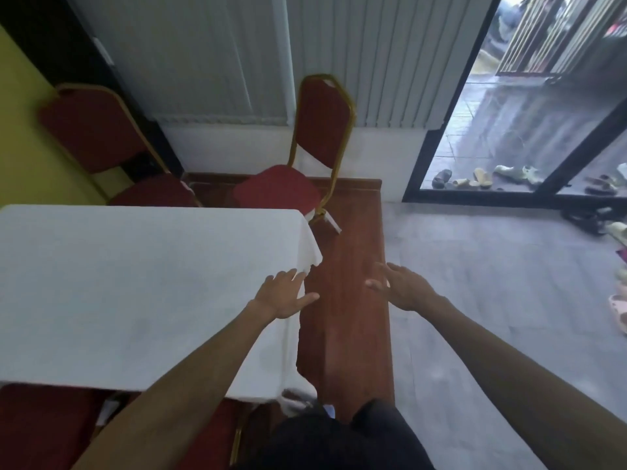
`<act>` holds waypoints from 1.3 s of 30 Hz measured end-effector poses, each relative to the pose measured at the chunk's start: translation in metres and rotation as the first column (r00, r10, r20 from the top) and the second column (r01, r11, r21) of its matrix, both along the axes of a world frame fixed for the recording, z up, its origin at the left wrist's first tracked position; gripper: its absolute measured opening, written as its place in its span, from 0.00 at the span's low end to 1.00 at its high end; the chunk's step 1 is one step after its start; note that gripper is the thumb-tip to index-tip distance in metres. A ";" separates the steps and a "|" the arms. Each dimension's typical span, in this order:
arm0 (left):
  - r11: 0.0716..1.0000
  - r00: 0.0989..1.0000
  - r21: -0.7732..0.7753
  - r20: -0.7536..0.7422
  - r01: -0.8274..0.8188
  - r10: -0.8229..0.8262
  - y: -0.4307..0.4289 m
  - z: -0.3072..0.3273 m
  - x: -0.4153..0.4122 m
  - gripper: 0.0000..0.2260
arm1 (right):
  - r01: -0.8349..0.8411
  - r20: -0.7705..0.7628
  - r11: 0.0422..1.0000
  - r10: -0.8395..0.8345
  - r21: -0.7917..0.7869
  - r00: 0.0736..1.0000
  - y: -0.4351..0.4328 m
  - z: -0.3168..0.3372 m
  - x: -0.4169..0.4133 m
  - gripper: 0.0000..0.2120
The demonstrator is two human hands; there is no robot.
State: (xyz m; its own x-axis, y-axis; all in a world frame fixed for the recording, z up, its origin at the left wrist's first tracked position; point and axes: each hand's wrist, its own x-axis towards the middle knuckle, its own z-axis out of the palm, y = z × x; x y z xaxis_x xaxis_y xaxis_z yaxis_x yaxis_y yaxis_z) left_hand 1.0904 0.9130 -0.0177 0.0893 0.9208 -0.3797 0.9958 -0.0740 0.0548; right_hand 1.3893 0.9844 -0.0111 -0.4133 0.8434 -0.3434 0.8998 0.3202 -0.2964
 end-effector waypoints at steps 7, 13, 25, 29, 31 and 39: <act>0.987 0.987 -0.010 0.000 -0.163 0.163 0.120 -0.005 0.012 0.37 | -0.083 0.031 0.997 0.083 -0.012 0.996 0.162 -0.003 0.012 0.43; 0.932 0.931 0.045 0.079 -0.359 0.355 0.198 0.002 0.015 0.37 | -0.198 0.060 0.980 0.200 -0.039 0.978 0.296 0.002 0.024 0.46; 0.876 0.871 0.091 0.202 -0.473 0.449 0.388 0.012 0.008 0.37 | -0.495 0.047 0.867 0.493 0.053 0.869 0.530 0.021 -0.055 0.39; 0.860 0.848 0.083 0.237 -0.504 0.474 0.465 0.010 -0.018 0.36 | -0.527 0.097 0.846 0.519 0.087 0.849 0.614 0.037 -0.092 0.42; 0.835 0.816 0.076 0.279 -0.544 0.506 0.507 0.011 -0.035 0.37 | -0.522 0.123 0.850 0.512 0.070 0.850 0.661 0.045 -0.111 0.47; 0.733 0.726 0.191 0.432 -0.653 0.535 0.644 0.027 -0.092 0.39 | -0.644 0.235 0.761 0.615 0.073 0.753 0.825 0.064 -0.186 0.53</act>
